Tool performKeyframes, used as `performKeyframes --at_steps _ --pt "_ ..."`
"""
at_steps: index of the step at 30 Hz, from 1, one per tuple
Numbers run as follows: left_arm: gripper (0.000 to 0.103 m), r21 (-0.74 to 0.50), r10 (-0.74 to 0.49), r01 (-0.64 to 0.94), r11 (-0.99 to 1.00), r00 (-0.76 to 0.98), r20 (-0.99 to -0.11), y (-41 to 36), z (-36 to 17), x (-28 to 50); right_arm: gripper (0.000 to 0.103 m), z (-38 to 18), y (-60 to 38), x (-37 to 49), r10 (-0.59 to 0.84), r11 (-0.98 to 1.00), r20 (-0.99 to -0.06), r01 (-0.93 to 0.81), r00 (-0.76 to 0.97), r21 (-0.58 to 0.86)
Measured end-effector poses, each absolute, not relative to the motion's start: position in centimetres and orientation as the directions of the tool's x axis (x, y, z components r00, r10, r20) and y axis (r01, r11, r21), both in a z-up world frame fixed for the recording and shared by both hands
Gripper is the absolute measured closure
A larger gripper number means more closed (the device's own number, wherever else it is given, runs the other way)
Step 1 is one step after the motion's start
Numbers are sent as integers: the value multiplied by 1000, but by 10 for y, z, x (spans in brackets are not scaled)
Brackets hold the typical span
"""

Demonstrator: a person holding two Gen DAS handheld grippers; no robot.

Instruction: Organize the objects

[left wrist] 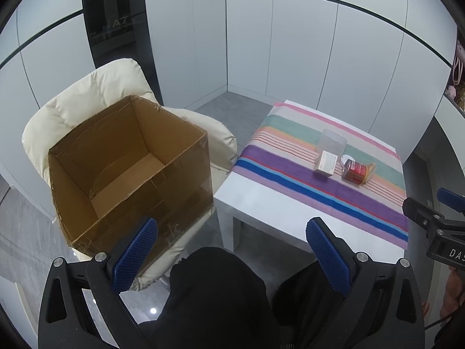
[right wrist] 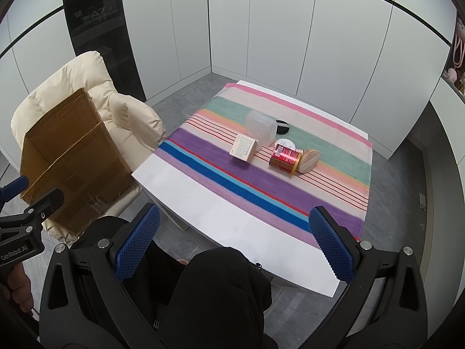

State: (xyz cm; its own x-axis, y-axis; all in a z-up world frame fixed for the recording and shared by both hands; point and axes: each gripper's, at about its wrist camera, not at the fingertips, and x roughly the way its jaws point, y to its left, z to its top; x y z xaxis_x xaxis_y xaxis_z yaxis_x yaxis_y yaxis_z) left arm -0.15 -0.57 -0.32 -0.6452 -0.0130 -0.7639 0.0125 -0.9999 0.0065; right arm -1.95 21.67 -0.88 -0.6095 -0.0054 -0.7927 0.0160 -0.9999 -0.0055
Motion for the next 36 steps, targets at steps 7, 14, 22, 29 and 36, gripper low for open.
performKeyframes --at_steps 7,14,22,29,36 --pt "0 14 -19 14 -1000 -651 -759 -5 -2 -2 0 -8 218 -21 -7 -1000 -793 17 -609 -5" --pt "0 10 -15 11 -1000 -648 -761 -4 -2 -3 0 -8 217 -22 -6 -1000 -793 17 -610 -5" --pt "0 12 -17 12 -1000 -648 -761 -5 -2 -4 0 -8 219 -20 -1 -1000 -793 15 -609 -10" --pt "0 12 -16 11 -1000 -648 -761 -6 -2 -4 0 -8 218 -20 -1 -1000 -793 15 -609 -11" --pt "0 20 -28 20 -1000 -655 -755 -8 -2 -3 0 -8 218 -20 1 -1000 -793 15 -610 -12"
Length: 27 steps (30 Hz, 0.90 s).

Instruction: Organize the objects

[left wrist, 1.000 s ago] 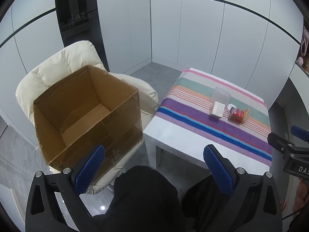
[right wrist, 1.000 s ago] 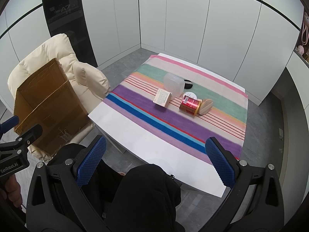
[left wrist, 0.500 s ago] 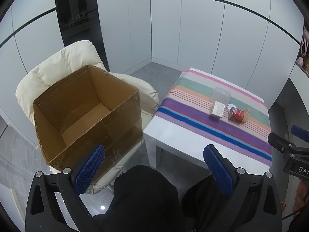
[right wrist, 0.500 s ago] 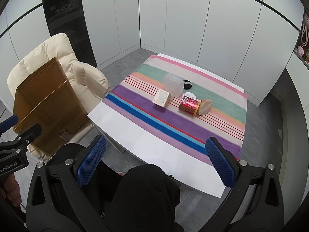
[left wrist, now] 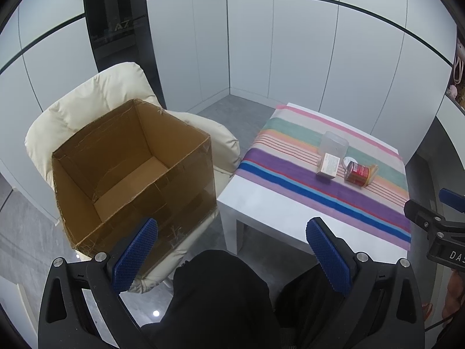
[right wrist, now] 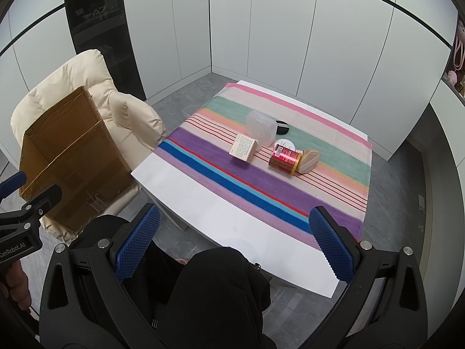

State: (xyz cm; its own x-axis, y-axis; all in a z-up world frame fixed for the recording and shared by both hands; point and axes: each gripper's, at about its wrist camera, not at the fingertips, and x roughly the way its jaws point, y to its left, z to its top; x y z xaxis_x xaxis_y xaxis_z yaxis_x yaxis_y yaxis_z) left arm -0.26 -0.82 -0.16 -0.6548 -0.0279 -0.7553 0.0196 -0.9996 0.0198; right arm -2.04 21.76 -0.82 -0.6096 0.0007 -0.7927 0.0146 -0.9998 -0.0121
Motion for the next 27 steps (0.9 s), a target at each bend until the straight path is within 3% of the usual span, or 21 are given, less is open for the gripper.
performKeyframes --at_steps 27 --pt "0 18 -25 17 -1000 -652 -758 -6 -3 -2 0 -9 216 -20 4 -1000 -793 14 -609 -16"
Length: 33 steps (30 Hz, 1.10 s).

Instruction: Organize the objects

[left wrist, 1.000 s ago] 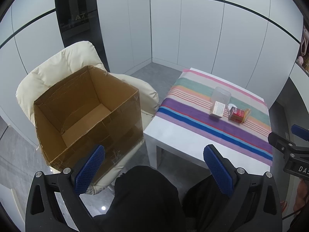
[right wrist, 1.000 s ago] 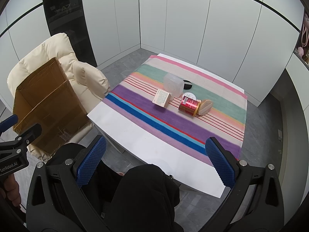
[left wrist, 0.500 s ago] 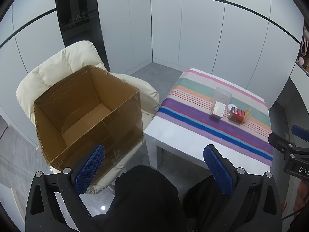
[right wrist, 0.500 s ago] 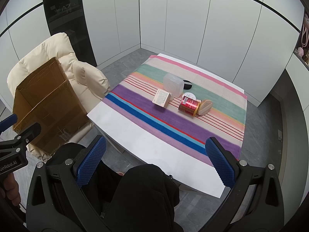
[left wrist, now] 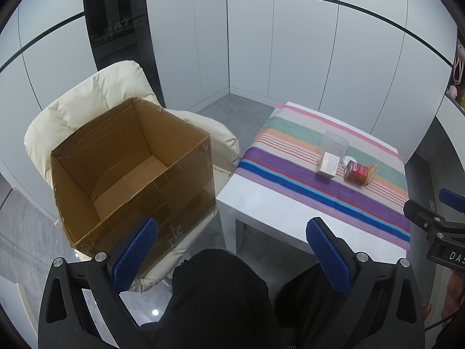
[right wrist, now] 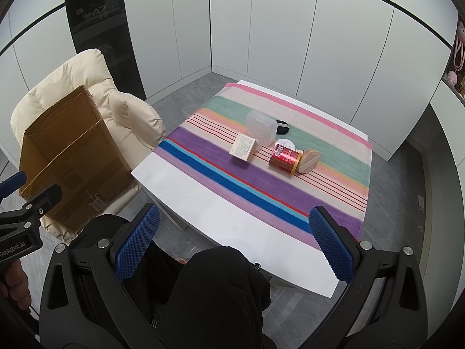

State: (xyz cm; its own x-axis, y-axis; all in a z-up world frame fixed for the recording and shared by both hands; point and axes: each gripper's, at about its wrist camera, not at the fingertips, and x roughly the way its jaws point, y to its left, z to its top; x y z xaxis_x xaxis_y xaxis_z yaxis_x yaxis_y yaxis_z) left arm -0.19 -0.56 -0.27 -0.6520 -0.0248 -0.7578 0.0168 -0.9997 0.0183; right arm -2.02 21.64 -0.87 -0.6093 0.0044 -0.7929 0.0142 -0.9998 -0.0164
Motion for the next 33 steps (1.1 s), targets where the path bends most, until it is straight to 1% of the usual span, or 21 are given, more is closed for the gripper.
performKeyframes --at_steps 25,33 --pt "0 8 -9 4 -1000 -641 -767 -2 -3 -3 0 -10 220 -18 10 -1000 -794 7 -608 -18" --pt "0 -12 21 -19 -1000 -642 -766 8 -3 -5 0 -8 230 -13 27 -1000 -794 -19 -608 -20"
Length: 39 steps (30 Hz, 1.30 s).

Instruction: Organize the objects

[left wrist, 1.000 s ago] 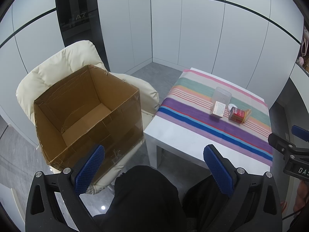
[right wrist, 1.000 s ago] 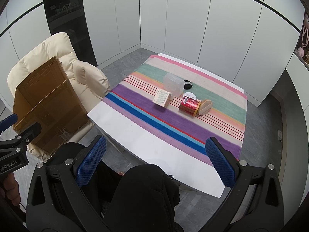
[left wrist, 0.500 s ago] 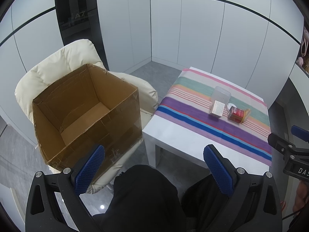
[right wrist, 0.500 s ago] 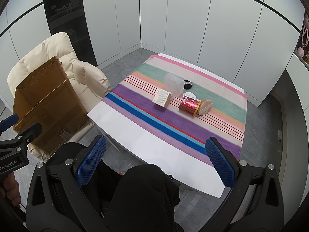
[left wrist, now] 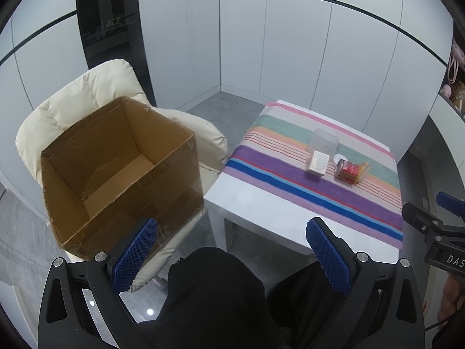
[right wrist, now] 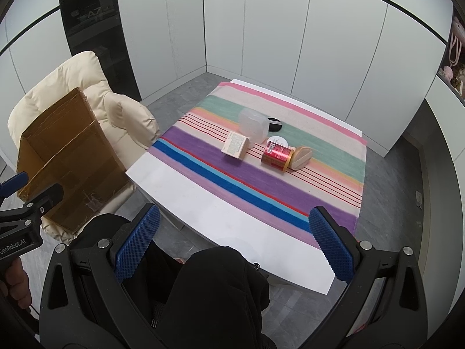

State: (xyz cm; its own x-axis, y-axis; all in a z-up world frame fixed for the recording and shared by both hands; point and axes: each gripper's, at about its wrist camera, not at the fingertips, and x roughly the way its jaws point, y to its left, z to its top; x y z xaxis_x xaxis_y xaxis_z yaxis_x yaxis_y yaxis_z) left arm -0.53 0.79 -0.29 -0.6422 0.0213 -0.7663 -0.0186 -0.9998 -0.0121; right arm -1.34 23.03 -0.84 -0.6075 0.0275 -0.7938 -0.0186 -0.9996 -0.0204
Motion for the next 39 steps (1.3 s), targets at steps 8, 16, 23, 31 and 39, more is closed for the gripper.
performKeyframes --at_steps 8,16,23,31,39 --pt "0 -6 35 -47 -999 -638 -769 23 -4 -9 0 -8 242 -7 43 -999 -794 -45 -606 -20" --pt "0 -8 55 -76 -997 -637 -769 34 -5 -12 0 -7 256 3 61 -997 -796 -79 -602 -17" --pt "0 -3 69 -105 -994 -638 -767 47 -6 -13 0 -7 269 8 78 -994 -798 -112 -597 -14" --pt "0 -57 124 -129 -990 -608 -784 57 -11 -23 0 -8 291 15 101 -985 -803 -173 -587 3" --pt "0 -25 141 -206 -978 -569 -810 86 -17 -44 0 -22 309 -2 113 -978 -821 -211 -559 9"
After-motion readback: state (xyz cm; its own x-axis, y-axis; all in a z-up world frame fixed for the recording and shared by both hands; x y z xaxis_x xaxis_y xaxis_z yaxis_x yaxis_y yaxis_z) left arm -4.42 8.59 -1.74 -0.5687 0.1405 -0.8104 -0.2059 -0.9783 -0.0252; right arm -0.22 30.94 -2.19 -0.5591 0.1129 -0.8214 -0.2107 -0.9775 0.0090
